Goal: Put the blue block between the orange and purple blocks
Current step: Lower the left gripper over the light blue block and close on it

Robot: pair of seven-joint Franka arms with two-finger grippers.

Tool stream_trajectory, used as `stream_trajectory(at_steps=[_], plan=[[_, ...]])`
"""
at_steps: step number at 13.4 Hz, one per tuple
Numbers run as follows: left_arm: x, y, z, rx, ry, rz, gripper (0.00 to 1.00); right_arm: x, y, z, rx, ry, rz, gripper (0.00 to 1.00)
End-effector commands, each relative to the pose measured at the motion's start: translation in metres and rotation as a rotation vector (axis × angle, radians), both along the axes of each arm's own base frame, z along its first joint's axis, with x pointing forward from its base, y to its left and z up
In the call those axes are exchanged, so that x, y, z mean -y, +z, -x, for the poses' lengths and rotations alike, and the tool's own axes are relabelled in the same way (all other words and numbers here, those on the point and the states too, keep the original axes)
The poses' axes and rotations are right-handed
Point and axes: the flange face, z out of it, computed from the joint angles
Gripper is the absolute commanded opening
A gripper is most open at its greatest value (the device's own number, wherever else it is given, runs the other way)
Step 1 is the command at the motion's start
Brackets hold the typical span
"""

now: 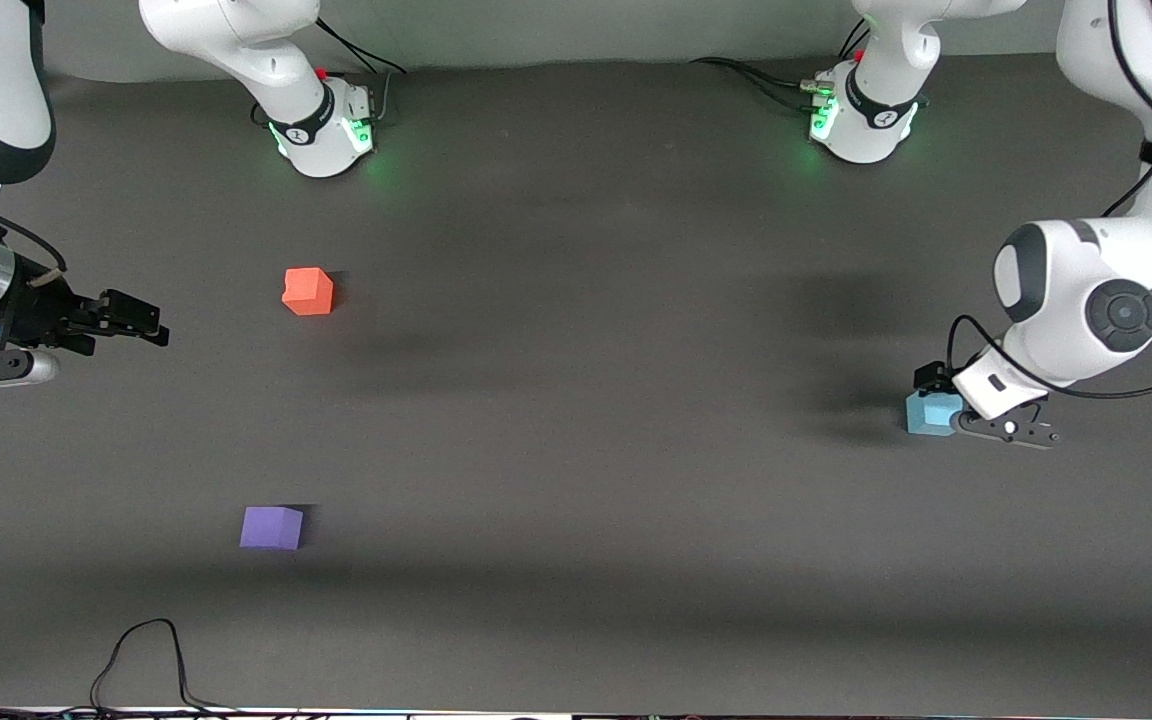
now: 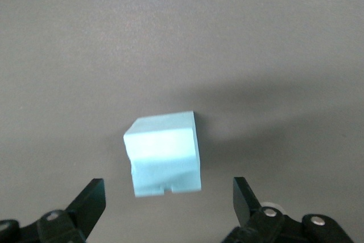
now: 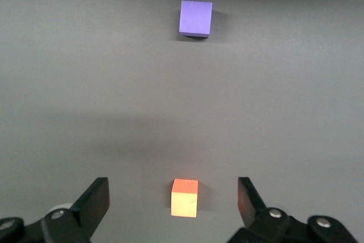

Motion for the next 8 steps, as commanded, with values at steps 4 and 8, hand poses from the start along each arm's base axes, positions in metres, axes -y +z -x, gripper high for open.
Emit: stream_trajectory(at_steps=[4, 8], plan=[[-0.007, -0.042, -0.002, 0.047, -0.036, -0.016, 1.0, -0.002, 0.004, 0.0, 0.007, -0.017, 0.003, 1.0], [-0.011, -0.056, -0.002, 0.05, -0.033, -0.017, 1.0, -0.002, 0.004, 0.0, 0.007, -0.015, 0.003, 1.0]])
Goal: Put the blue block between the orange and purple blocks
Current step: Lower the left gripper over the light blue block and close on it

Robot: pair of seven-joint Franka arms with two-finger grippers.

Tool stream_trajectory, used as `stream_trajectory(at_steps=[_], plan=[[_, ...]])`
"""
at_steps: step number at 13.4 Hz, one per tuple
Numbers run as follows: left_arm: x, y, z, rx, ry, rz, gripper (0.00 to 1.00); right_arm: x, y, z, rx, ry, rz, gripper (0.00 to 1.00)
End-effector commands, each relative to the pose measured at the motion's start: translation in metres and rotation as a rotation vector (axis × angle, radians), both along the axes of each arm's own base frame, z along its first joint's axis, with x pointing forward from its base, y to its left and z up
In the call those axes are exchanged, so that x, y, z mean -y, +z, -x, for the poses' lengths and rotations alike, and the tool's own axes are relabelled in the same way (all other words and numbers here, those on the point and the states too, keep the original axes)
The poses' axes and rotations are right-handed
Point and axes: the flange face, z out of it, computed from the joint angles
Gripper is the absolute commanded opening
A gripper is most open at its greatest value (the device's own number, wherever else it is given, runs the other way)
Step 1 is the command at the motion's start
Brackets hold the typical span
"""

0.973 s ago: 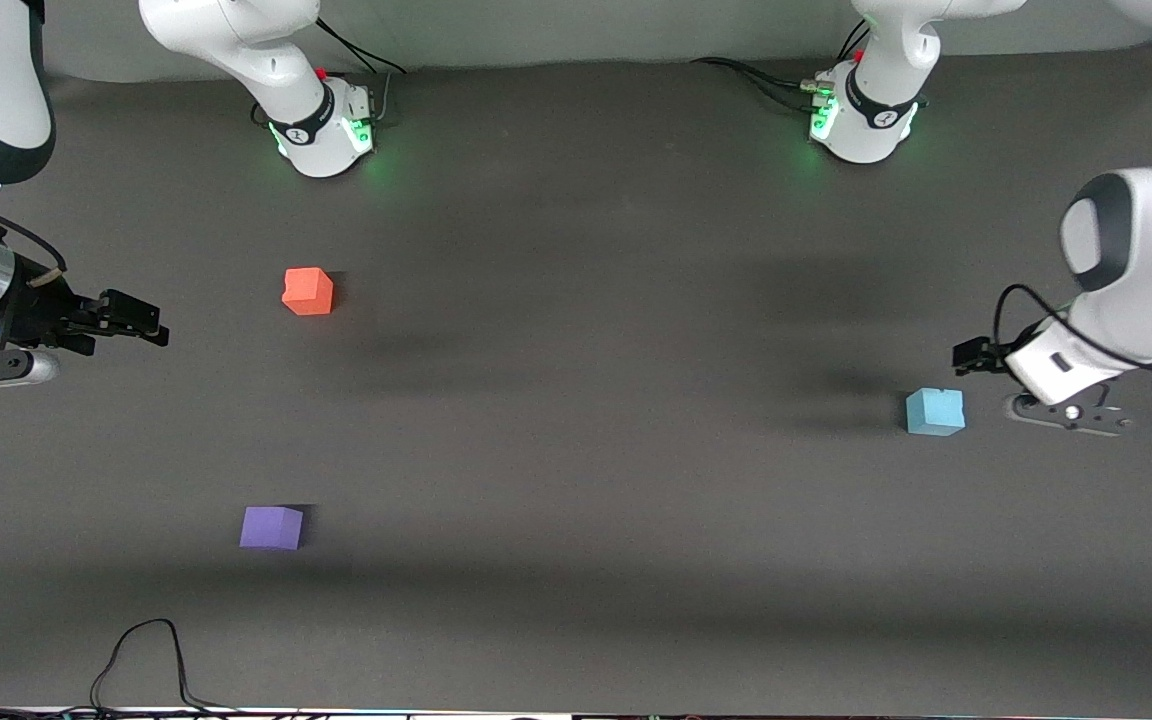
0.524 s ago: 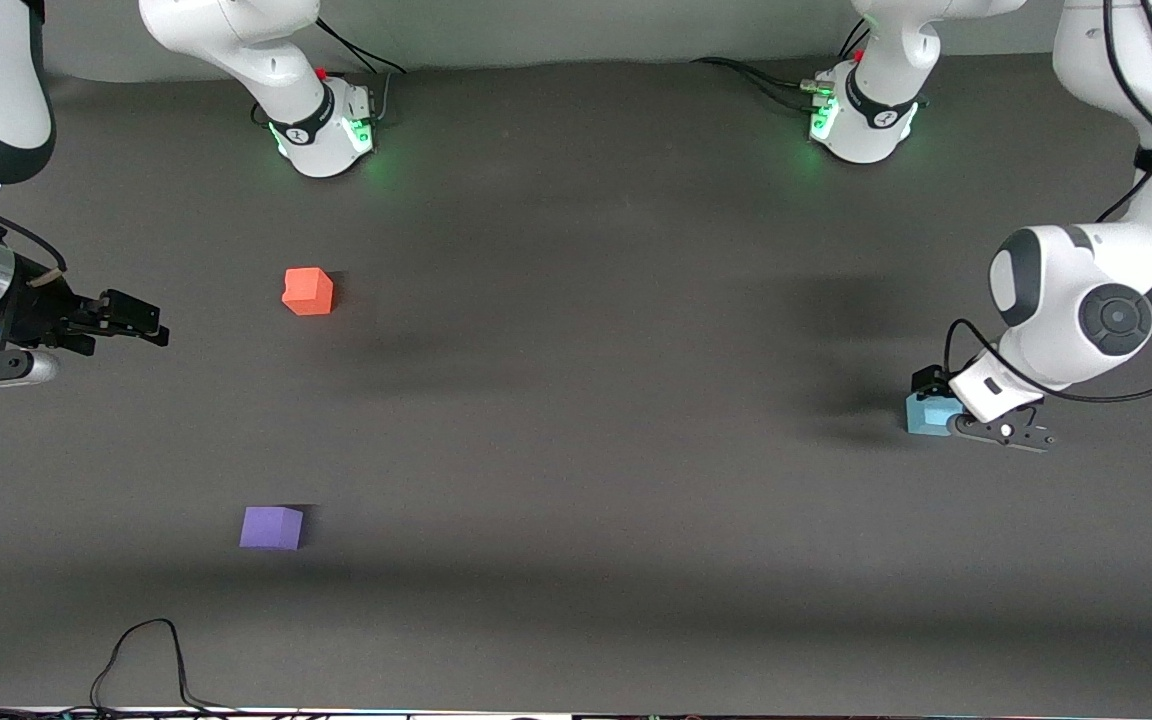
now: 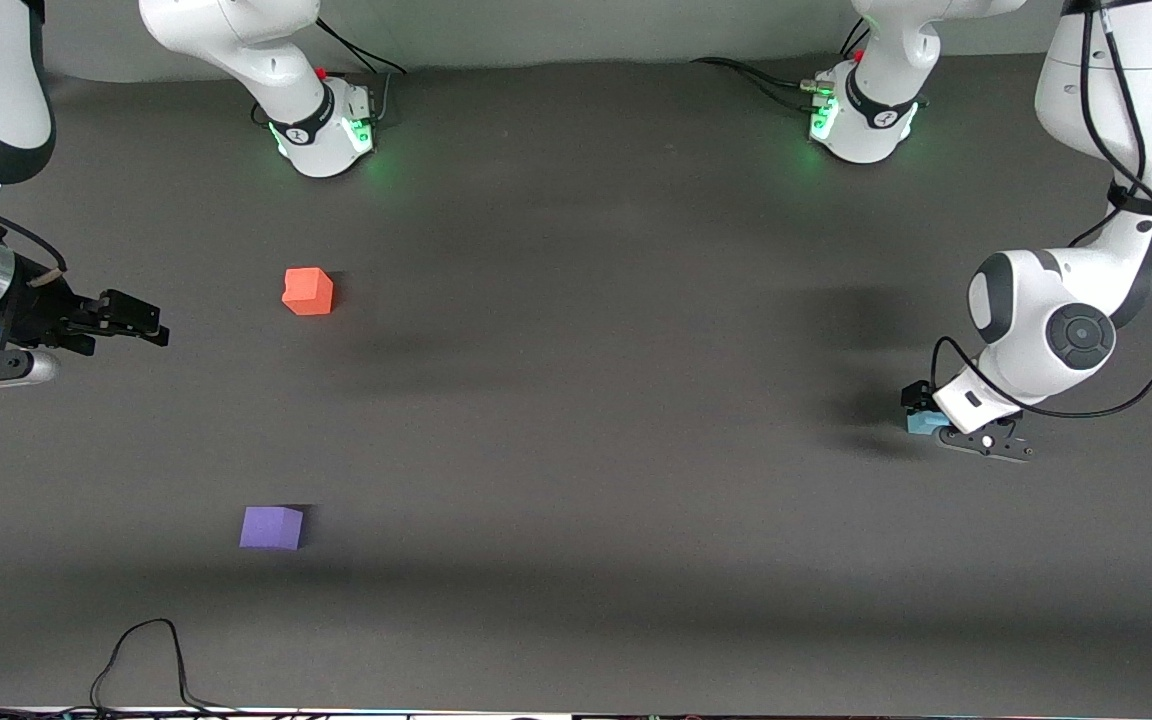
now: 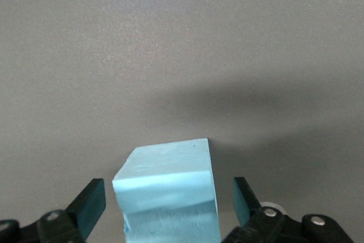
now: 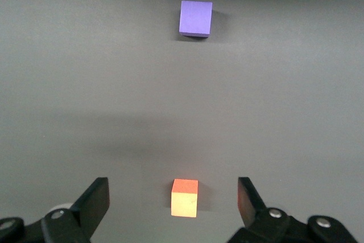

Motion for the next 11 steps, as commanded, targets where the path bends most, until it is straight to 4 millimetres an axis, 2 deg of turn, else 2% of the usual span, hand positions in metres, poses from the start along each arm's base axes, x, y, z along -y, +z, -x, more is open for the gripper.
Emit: stream_trajectory(at_steps=[1, 2, 3, 4, 5, 8, 11], plan=[[-0.005, -0.003, 0.001, 0.009, -0.016, -0.006, 0.97, -0.002, 0.004, 0.0, 0.007, -0.015, 0.003, 1.0], [-0.006, -0.003, 0.002, 0.006, -0.013, -0.006, 0.8, -0.002, 0.003, 0.0, 0.006, -0.017, 0.003, 1.0], [-0.005, -0.003, 0.002, 0.004, -0.009, -0.005, 0.53, -0.002, 0.004, 0.0, 0.007, -0.015, 0.003, 1.0], [-0.005, -0.001, 0.001, 0.005, -0.003, -0.006, 0.39, -0.002, 0.004, 0.0, 0.007, -0.017, 0.003, 1.0], [-0.005, 0.0, 0.001, 0.004, 0.003, -0.005, 0.34, -0.002, 0.004, 0.0, 0.007, -0.015, 0.003, 1.0], [-0.007, 0.012, -0.003, 0.016, 0.003, -0.006, 0.34, -0.002, 0.004, 0.0, 0.007, -0.015, 0.003, 1.0], [-0.009, 0.07, -0.019, -0.081, 0.031, -0.004, 0.34, -0.002, 0.003, 0.0, 0.006, -0.017, 0.003, 1.0]])
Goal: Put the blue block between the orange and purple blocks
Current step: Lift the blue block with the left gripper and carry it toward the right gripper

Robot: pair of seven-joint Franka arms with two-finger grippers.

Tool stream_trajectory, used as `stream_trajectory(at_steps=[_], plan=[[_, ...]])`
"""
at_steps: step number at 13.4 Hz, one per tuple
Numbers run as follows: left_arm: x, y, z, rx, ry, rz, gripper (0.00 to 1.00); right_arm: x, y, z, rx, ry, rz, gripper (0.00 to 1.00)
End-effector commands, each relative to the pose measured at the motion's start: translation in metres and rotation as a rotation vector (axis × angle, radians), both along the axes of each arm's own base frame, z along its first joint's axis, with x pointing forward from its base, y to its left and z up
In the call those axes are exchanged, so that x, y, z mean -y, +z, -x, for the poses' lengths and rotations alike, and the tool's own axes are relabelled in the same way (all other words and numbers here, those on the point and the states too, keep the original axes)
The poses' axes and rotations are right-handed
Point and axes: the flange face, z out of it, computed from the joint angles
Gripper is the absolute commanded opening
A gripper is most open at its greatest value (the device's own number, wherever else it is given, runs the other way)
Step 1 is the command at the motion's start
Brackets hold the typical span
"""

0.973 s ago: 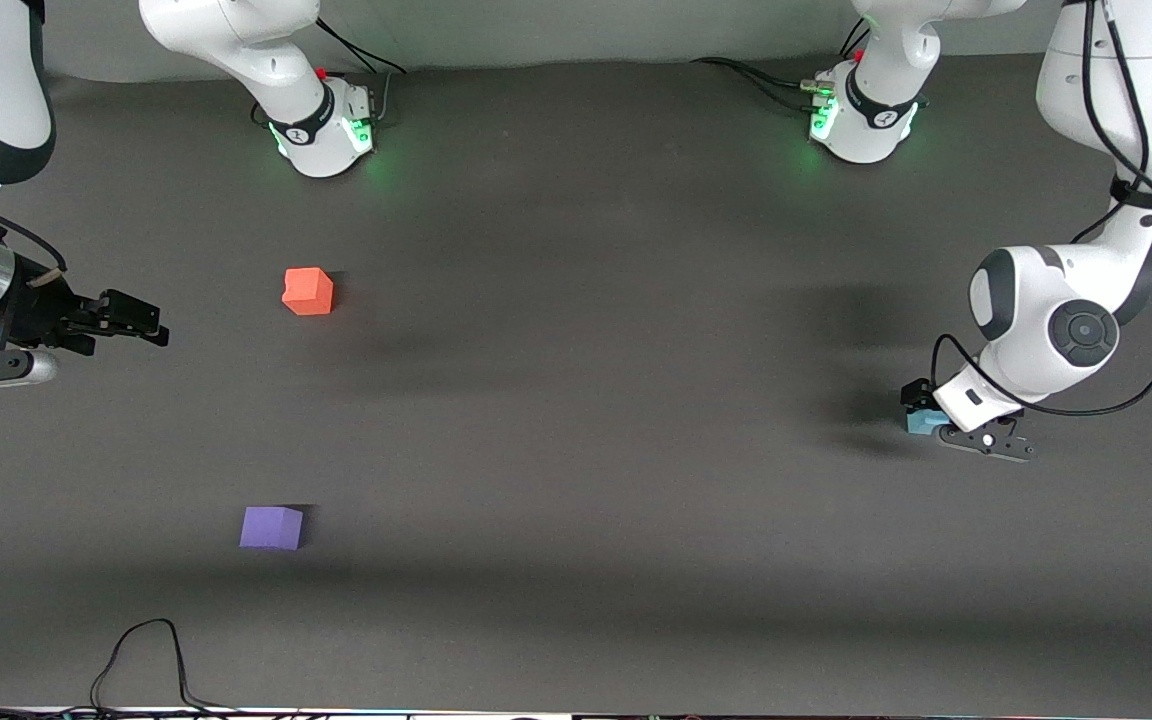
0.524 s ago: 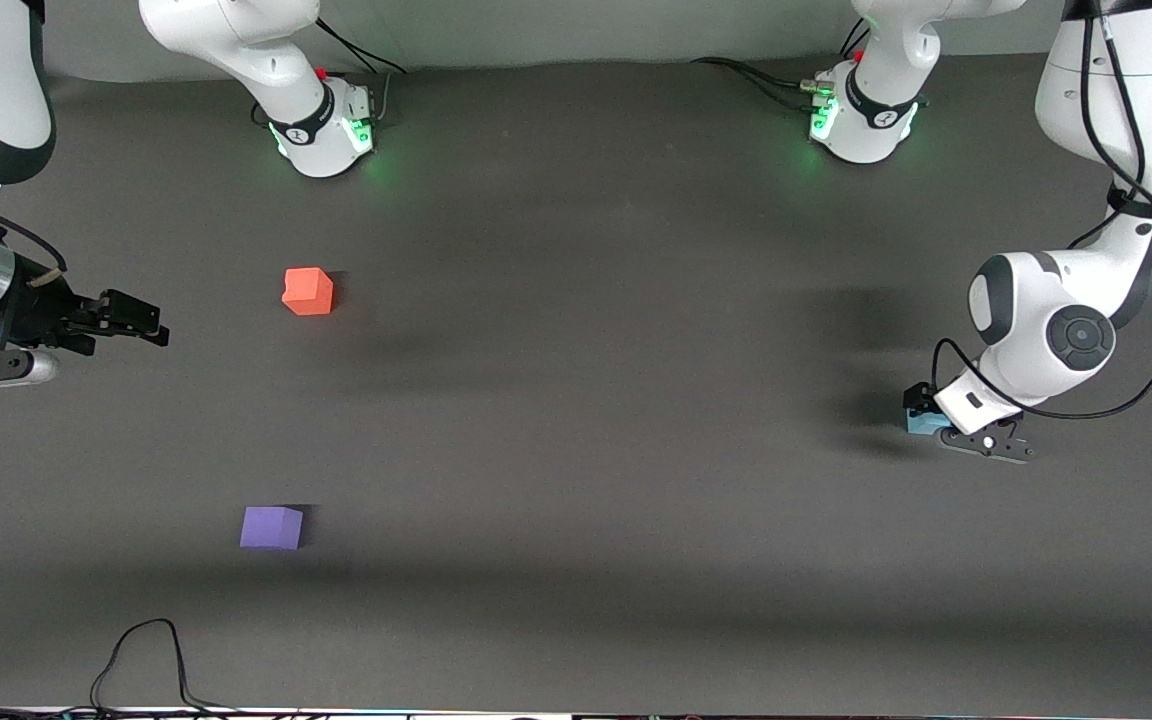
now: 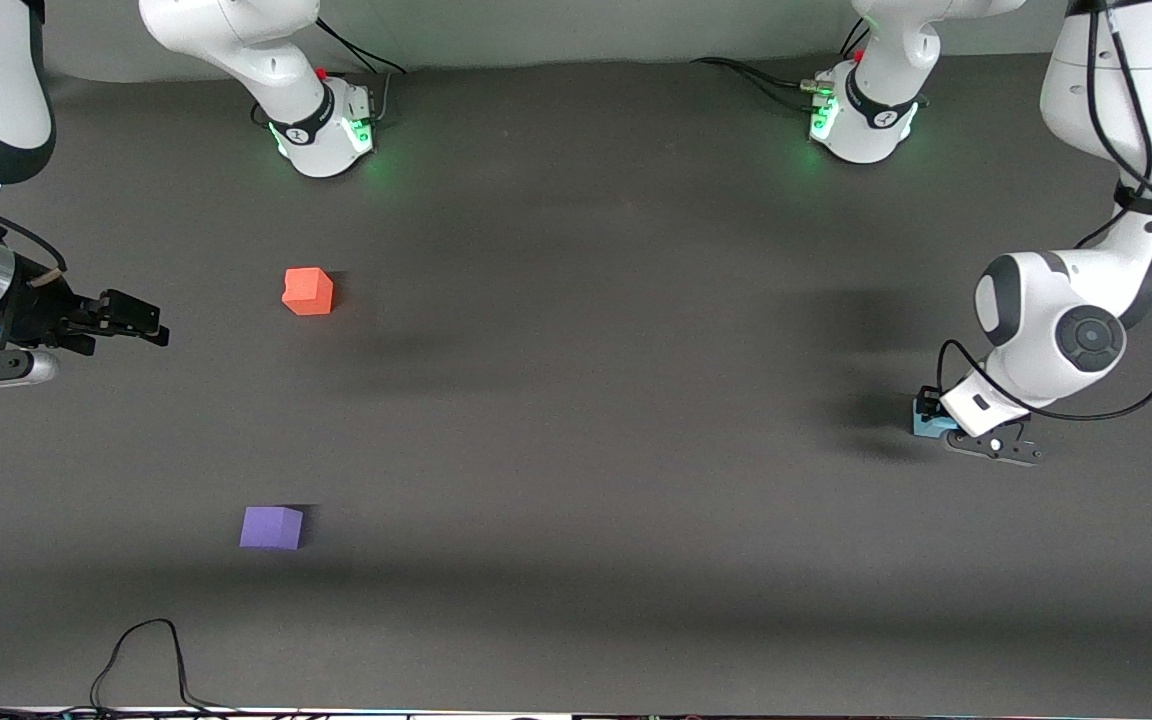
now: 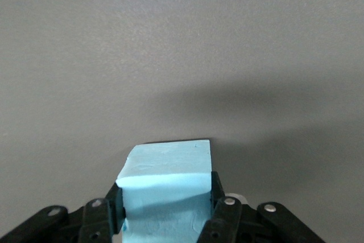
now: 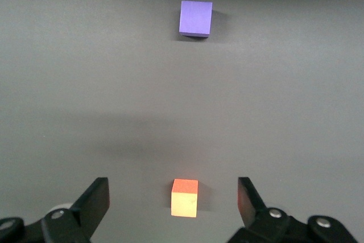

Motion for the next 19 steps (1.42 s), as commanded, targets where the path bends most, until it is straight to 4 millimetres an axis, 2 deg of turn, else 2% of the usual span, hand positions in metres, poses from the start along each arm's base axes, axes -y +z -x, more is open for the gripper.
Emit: stream_trajectory(at_steps=[1, 2, 4, 6, 8, 11, 12, 14, 15, 17, 19], plan=[[0.002, 0.071, -0.012, -0.075, 0.046, -0.004, 0.34, -0.002, 0.003, 0.0, 0.006, -0.017, 0.003, 1.0], [0.011, 0.091, -0.011, -0.092, 0.085, -0.006, 0.34, -0.002, 0.003, 0.0, 0.006, -0.017, 0.003, 1.0], [0.063, 0.119, -0.003, -0.117, 0.149, -0.01, 0.34, -0.002, 0.003, 0.0, 0.006, -0.017, 0.003, 1.0], [0.142, 0.13, 0.008, -0.124, 0.205, -0.022, 0.34, -0.002, 0.003, 0.0, 0.006, -0.015, 0.003, 1.0], [0.234, 0.14, 0.022, -0.104, 0.259, -0.001, 0.34, -0.002, 0.003, 0.0, 0.005, -0.017, 0.003, 1.0], [0.358, 0.142, 0.047, -0.081, 0.262, 0.034, 0.34, -0.002, 0.003, 0.0, 0.006, -0.017, 0.003, 1.0], [0.396, 0.137, 0.054, -0.071, 0.255, 0.05, 0.34, -0.002, 0.003, 0.0, 0.006, -0.017, 0.003, 1.0], [0.467, 0.103, 0.077, -0.053, 0.264, 0.064, 0.34, -0.002, 0.003, 0.0, 0.006, -0.015, 0.003, 1.0], [0.494, 0.084, 0.091, -0.041, 0.254, 0.06, 0.34, -0.002, 0.003, 0.0, 0.006, -0.017, 0.003, 1.0], [0.531, 0.045, 0.112, -0.015, 0.265, 0.025, 0.34, 0.0, 0.002, 0.001, 0.003, -0.021, 0.002, 1.0], [0.556, 0.007, 0.126, 0.0, 0.282, -0.014, 0.34, -0.001, -0.001, 0.001, -0.003, -0.023, -0.004, 1.0]])
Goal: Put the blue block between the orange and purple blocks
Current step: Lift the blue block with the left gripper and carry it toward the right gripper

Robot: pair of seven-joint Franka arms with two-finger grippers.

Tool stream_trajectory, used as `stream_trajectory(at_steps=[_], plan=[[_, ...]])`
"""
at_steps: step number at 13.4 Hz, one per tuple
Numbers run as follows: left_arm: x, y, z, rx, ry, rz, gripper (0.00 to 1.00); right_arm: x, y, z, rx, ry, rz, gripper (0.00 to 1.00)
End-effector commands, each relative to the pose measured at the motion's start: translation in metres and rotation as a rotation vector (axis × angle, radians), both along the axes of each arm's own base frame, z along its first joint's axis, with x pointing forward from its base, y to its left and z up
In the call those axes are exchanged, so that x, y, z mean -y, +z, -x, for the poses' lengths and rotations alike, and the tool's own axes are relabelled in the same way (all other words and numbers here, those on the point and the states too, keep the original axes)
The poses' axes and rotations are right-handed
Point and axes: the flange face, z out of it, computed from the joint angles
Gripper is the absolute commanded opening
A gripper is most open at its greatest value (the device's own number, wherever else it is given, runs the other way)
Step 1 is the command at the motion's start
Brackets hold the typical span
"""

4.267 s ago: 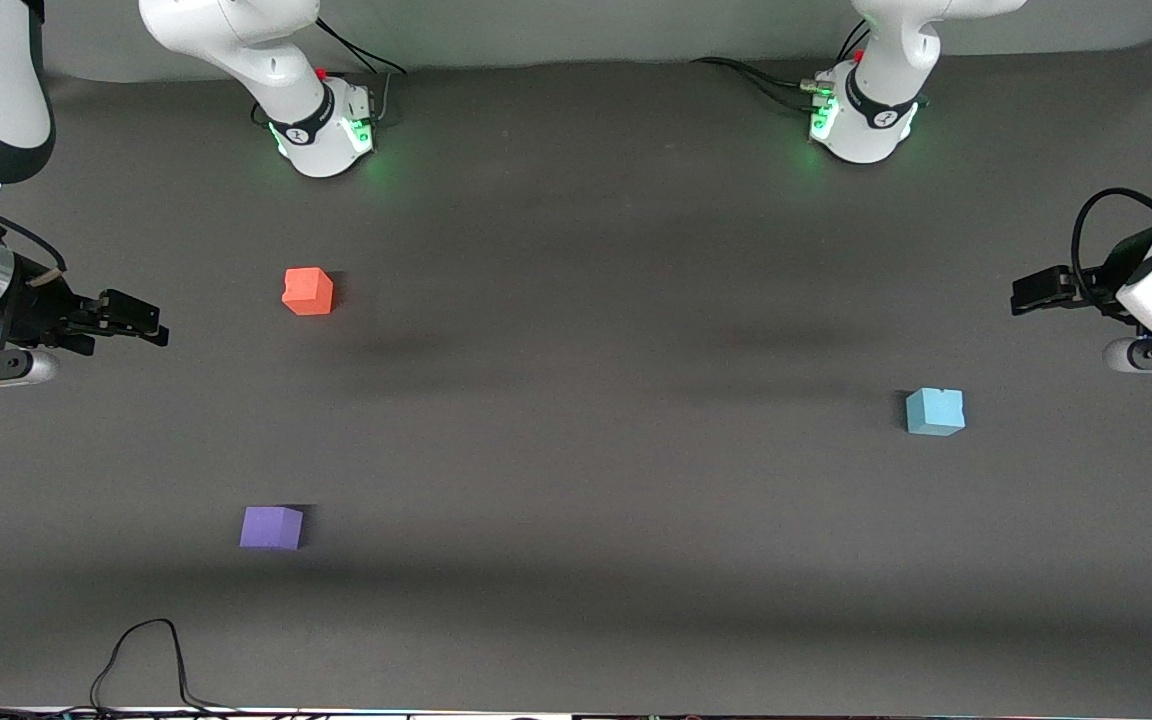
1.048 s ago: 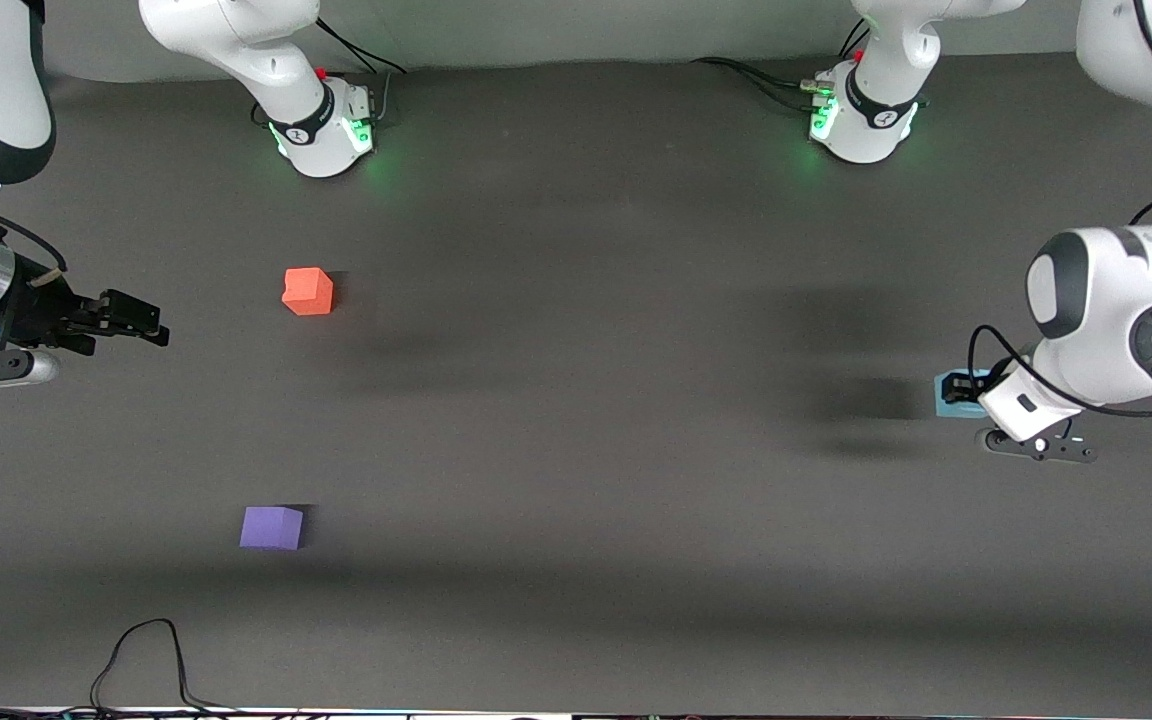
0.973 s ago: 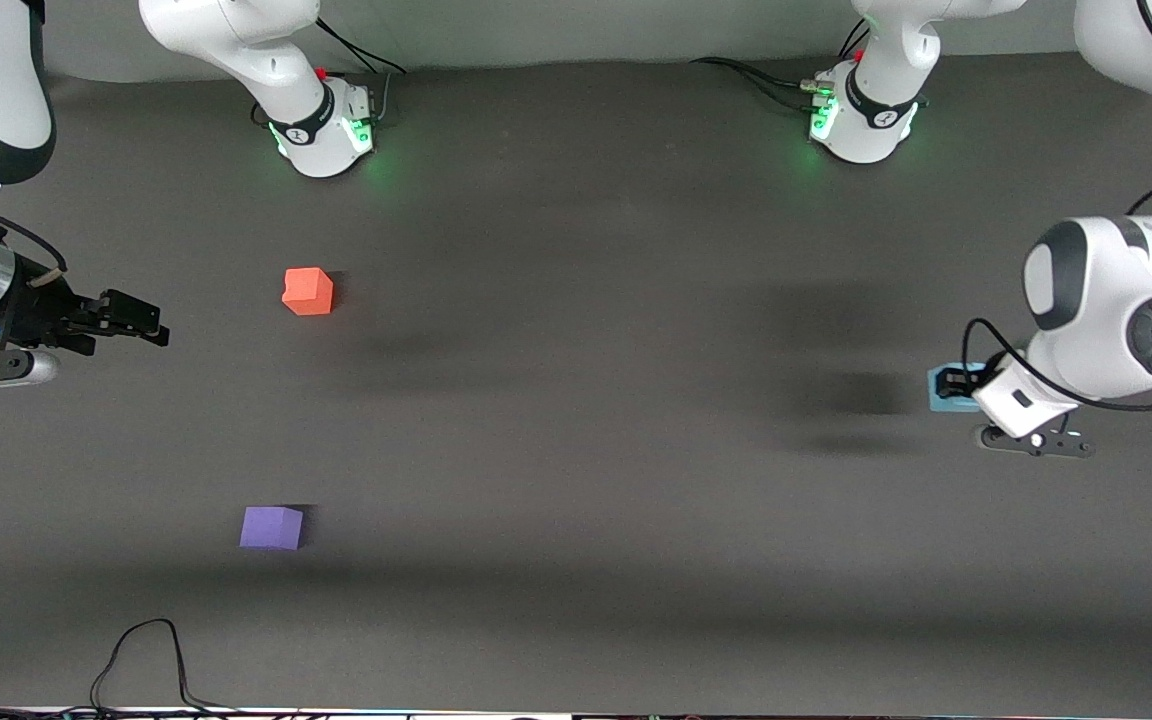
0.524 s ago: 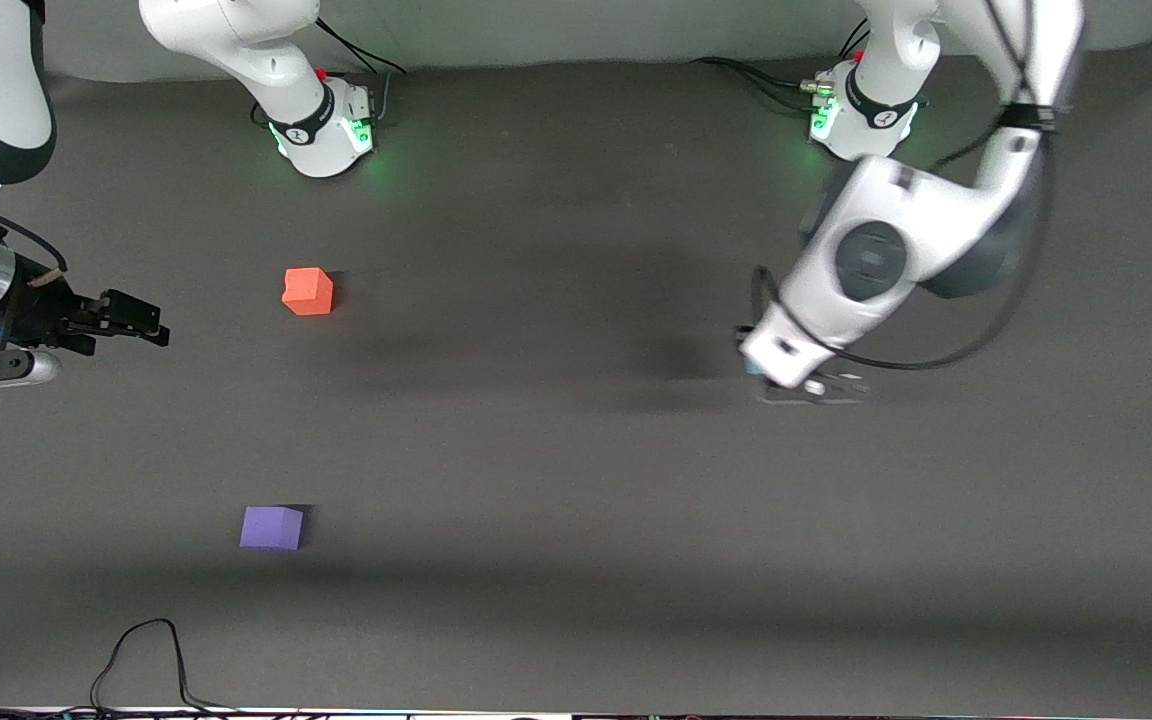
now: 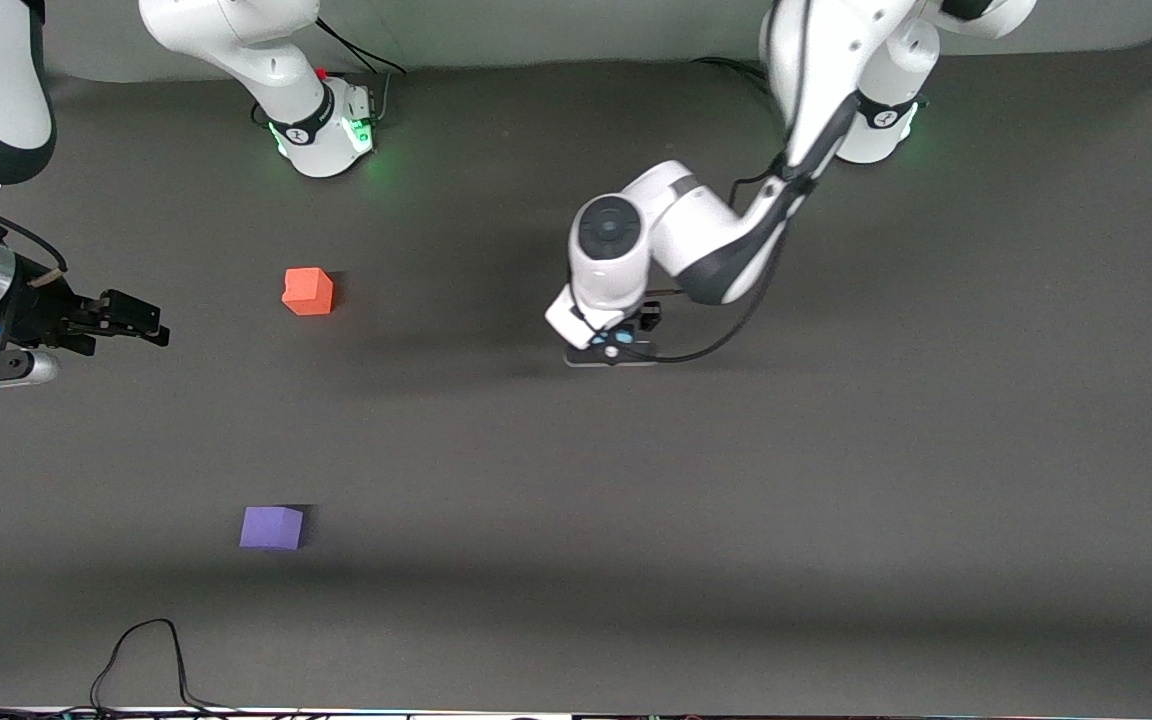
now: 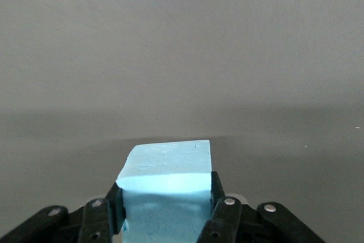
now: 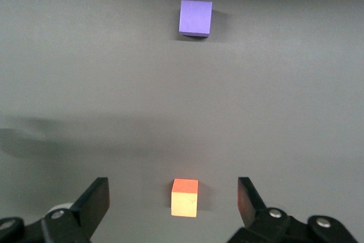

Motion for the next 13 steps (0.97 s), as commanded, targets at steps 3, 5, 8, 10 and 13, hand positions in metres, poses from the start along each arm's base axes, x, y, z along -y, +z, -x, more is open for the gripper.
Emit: stream_trajectory(at_steps=[3, 5, 8, 10, 13], plan=[[0.029, -0.053, 0.003, 0.017, 0.046, -0.061, 0.34, 0.0, -0.004, 0.002, -0.009, -0.024, -0.009, 1.0], [0.03, -0.054, 0.001, 0.023, 0.047, -0.051, 0.55, -0.007, 0.0, 0.001, -0.001, -0.014, -0.009, 1.0], [0.026, -0.044, -0.005, 0.031, 0.044, -0.053, 1.0, -0.032, 0.002, -0.001, 0.015, -0.018, 0.003, 1.0], [0.013, -0.005, -0.023, 0.051, 0.069, -0.052, 1.0, -0.06, -0.004, -0.005, 0.026, -0.01, 0.001, 1.0], [-0.042, 0.088, -0.054, -0.015, 0.046, -0.041, 1.0, -0.14, -0.016, -0.007, 0.036, 0.013, 0.0, 1.0]])
